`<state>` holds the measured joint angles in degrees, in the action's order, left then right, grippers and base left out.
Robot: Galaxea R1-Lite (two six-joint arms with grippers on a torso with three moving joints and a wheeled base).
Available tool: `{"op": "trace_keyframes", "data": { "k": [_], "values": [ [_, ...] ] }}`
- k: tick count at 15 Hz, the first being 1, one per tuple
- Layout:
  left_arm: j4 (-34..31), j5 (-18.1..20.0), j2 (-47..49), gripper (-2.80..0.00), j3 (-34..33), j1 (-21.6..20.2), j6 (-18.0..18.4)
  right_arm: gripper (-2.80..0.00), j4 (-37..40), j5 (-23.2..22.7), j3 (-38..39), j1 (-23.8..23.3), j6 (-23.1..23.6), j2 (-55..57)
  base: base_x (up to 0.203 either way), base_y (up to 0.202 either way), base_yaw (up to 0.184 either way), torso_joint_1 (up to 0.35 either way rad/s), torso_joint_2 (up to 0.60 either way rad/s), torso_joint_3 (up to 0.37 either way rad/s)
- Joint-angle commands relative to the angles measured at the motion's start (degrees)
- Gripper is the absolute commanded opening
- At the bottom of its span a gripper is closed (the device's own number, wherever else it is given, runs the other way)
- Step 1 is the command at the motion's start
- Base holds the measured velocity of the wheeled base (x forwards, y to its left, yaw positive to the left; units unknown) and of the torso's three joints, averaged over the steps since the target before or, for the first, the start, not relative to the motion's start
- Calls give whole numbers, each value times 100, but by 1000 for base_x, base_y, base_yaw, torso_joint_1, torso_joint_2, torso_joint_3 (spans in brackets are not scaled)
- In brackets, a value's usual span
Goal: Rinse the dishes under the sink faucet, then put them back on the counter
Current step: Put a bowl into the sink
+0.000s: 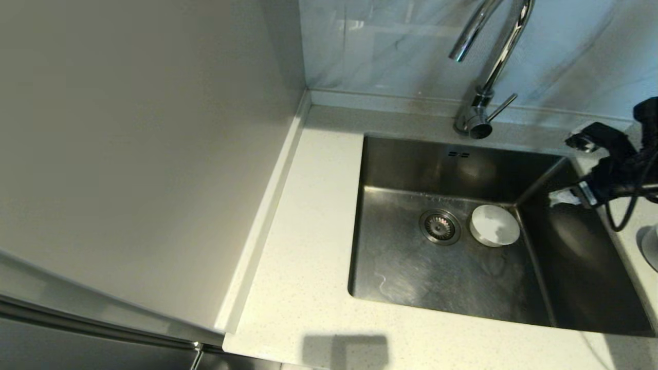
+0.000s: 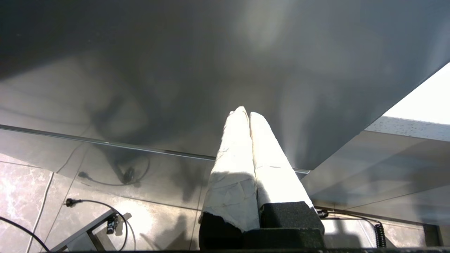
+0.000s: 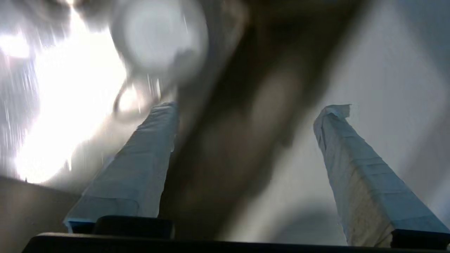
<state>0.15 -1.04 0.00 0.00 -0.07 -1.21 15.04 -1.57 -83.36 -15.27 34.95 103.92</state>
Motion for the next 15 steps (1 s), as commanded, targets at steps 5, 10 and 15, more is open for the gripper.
{"op": "trace_keyframes", "data": {
  "k": [5, 10, 15],
  "values": [
    [3, -2, -18, -280, 0, -1, -2, 0, 3356, 436, -690, -889, 302, -890, 0, 0, 0, 0, 0, 0],
    [3, -2, -18, -280, 0, -1, 6, 0, 3357, 686, -550, -1031, 293, -854, 0, 0, 0, 0, 0, 0],
    [3, -2, -18, -280, 0, -1, -1, 0, 3322, 934, -534, -1243, 51, -247, 0, 0, 0, 0, 0, 0]
  ]
}}
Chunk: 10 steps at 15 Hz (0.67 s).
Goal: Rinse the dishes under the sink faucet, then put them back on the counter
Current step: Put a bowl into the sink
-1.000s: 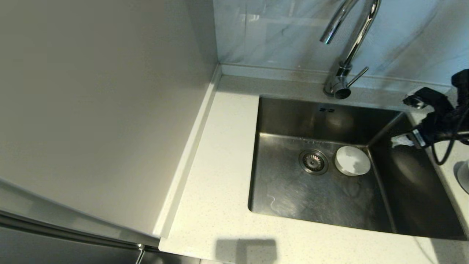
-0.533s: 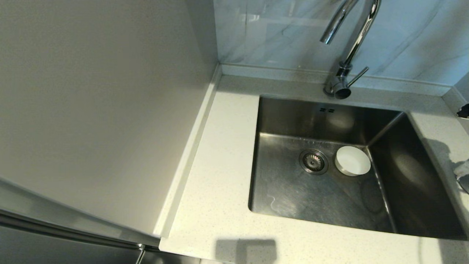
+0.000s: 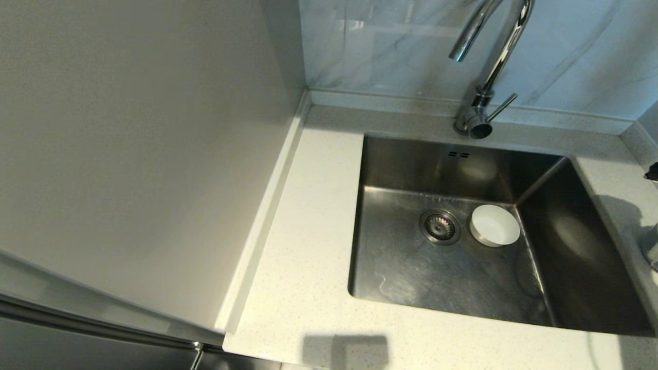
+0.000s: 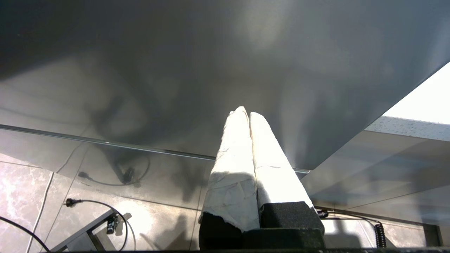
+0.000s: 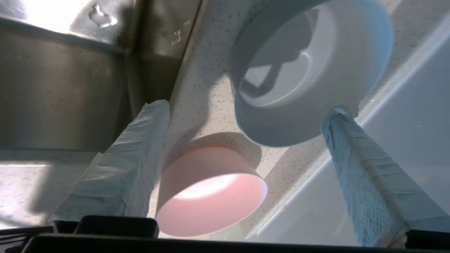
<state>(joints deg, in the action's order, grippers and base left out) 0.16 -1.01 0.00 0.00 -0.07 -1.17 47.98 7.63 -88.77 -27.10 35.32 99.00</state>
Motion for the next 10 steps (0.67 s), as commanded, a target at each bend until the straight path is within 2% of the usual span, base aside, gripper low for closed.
{"op": "trace_keyframes", "data": {
  "k": [1, 10],
  "values": [
    [2, -4, -18, -280, 0, -1, -6, 0, 27, 18, 9, -87, 11, 353, 0, 0, 0, 0, 0, 0],
    [2, 0, -18, -280, 0, -1, -1, 0, -325, 28, -35, -171, 37, 867, 0, 0, 0, 0, 0, 0]
  ]
}}
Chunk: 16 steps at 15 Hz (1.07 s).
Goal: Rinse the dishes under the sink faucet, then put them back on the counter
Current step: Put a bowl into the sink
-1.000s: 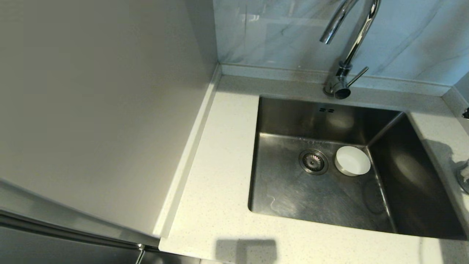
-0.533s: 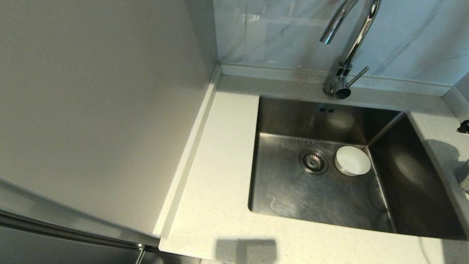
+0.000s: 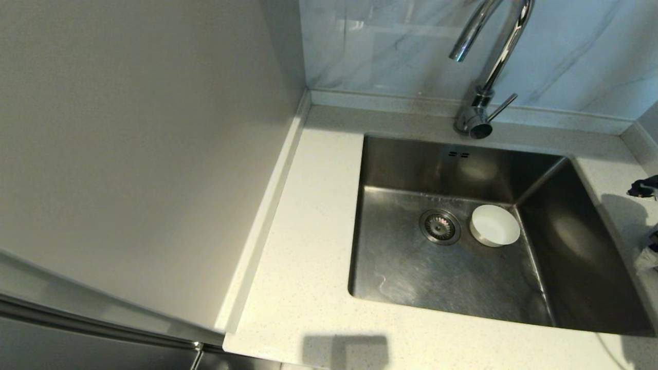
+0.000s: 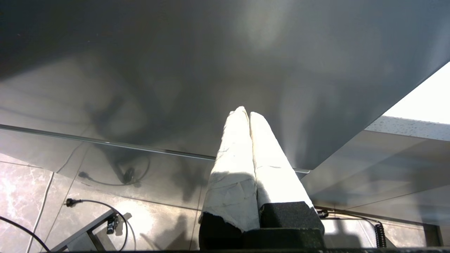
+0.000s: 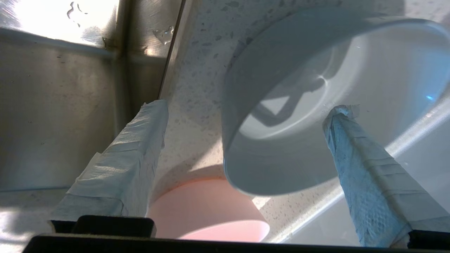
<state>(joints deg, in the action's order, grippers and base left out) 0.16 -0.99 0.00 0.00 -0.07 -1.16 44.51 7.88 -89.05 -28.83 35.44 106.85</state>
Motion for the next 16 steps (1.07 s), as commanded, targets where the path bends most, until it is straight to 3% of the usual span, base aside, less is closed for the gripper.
{"op": "trace_keyframes", "data": {
  "k": [1, 10, 11, 16],
  "values": [
    [2, -4, -22, -280, 0, -1, -7, 0, 23, 4, -22, 9, 15, 106, 0, 0, 0, 0, 0, 0],
    [2, -7, -18, -280, 0, -1, -7, 0, -179, -23, -25, 9, 7, 116, 0, 0, 0, 0, 0, 0],
    [2, -7, -18, -280, 0, -1, -7, -280, -179, -23, -7, 18, 4, 119, 0, 0, 0, 0, 0, 0],
    [2, -7, -18, -280, 0, -1, -7, -280, -179, -32, -42, 9, 7, 169, 0, 0, 0, 0, 0, 0]
  ]
}}
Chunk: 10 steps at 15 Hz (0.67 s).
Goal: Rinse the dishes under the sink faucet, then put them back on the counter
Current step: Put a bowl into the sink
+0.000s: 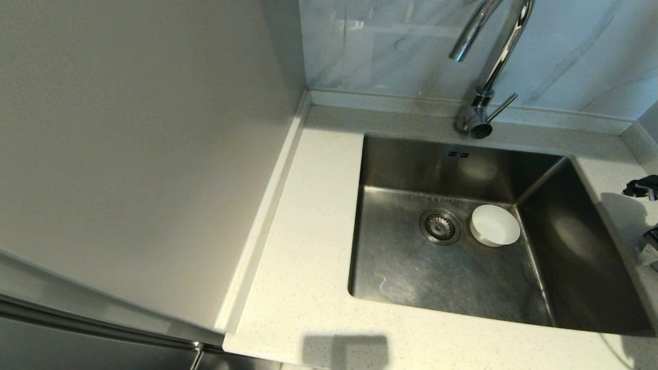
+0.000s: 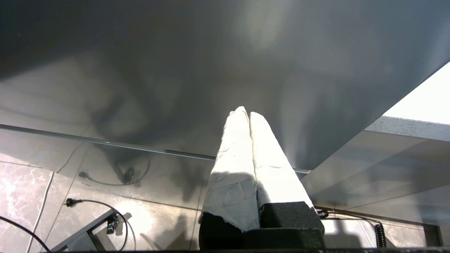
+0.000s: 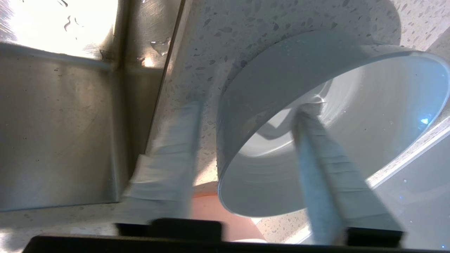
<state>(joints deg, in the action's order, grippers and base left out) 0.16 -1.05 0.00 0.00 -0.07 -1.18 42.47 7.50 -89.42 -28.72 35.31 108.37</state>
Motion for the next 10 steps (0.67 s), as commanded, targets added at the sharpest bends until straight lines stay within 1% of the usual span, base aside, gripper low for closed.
{"op": "trace_keyframes", "data": {
  "k": [1, 5, 8, 10],
  "values": [
    [2, -1, -18, -280, 0, -1, -5, -280, 24, 6, -6, -2, 20, 17, 0, 0, 0, 0, 0, 0],
    [2, -1, -18, -280, 0, -1, -4, -280, 24, -10, 14, 49, 19, -34, 0, 0, 0, 0, 0, 0],
    [2, -1, -18, -280, 0, -1, -5, -280, -6, -73, -18, 273, 11, -127, 0, 0, 0, 0, 0, 0],
    [2, -1, -18, -280, 0, -1, 4, -280, -269, -438, 34, 506, 27, -317, 0, 0, 0, 0, 0, 0]
  ]
}}
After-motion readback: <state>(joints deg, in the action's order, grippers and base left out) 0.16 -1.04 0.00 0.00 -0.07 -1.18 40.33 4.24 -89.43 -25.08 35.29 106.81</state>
